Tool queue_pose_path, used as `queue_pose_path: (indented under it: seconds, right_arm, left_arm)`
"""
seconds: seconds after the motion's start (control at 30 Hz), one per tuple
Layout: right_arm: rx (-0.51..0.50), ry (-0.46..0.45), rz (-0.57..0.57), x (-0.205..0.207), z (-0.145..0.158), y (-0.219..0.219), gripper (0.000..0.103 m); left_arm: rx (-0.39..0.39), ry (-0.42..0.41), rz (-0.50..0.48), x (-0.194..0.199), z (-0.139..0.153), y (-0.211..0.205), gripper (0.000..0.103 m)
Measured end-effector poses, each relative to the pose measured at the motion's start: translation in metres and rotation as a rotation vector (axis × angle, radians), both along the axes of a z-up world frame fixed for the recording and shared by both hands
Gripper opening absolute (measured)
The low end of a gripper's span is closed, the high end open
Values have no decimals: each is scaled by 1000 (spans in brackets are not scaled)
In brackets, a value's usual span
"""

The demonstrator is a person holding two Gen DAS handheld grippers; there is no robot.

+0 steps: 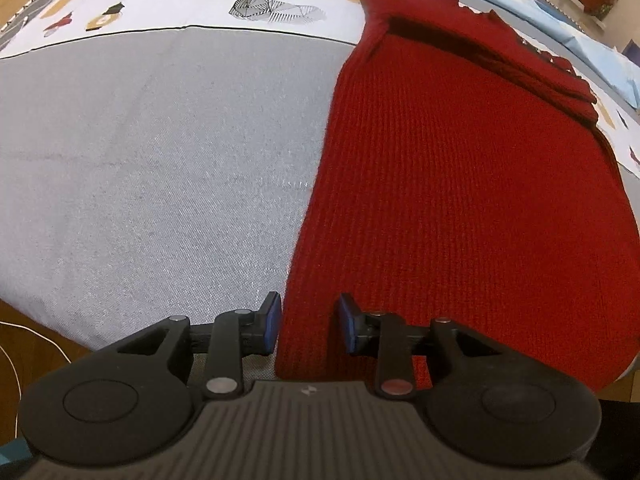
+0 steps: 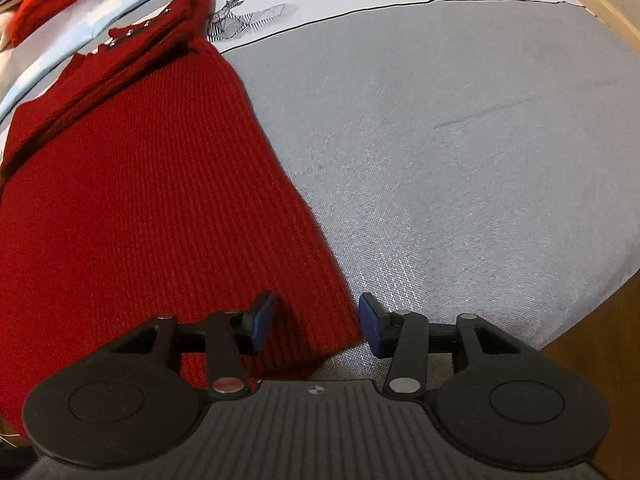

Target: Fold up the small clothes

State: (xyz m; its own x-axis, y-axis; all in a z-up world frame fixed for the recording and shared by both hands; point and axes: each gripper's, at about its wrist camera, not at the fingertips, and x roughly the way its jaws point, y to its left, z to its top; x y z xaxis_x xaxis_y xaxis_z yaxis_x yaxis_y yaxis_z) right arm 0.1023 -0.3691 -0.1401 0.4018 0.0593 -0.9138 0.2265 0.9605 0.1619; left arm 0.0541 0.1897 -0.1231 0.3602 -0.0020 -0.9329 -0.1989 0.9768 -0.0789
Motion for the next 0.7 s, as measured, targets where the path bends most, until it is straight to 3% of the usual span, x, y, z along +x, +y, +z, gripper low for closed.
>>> queue_pose_path:
  seconds: [0.4,0.43,0.5,0.57,0.7]
  right_arm:
    - [-31,-7,38,6,-3,8,50]
    - [-31,-10,42,6,-3,9,49]
    - [-20,-17,53,5,-2,11,35]
    - [10,-24,68,4,-1,11,21]
    - [48,-42,65,2,3,8,19]
  left_arm:
    - [8,3,-6,7,-6,-4,37]
    - [9,0,-7,5,-6,-4,37]
    - [15,-9,-18,5,-6,-6,34]
    - [11,-21,-30,3,-5,-7,25]
    - [-1,-28,-28,-1,-1,-5,22]
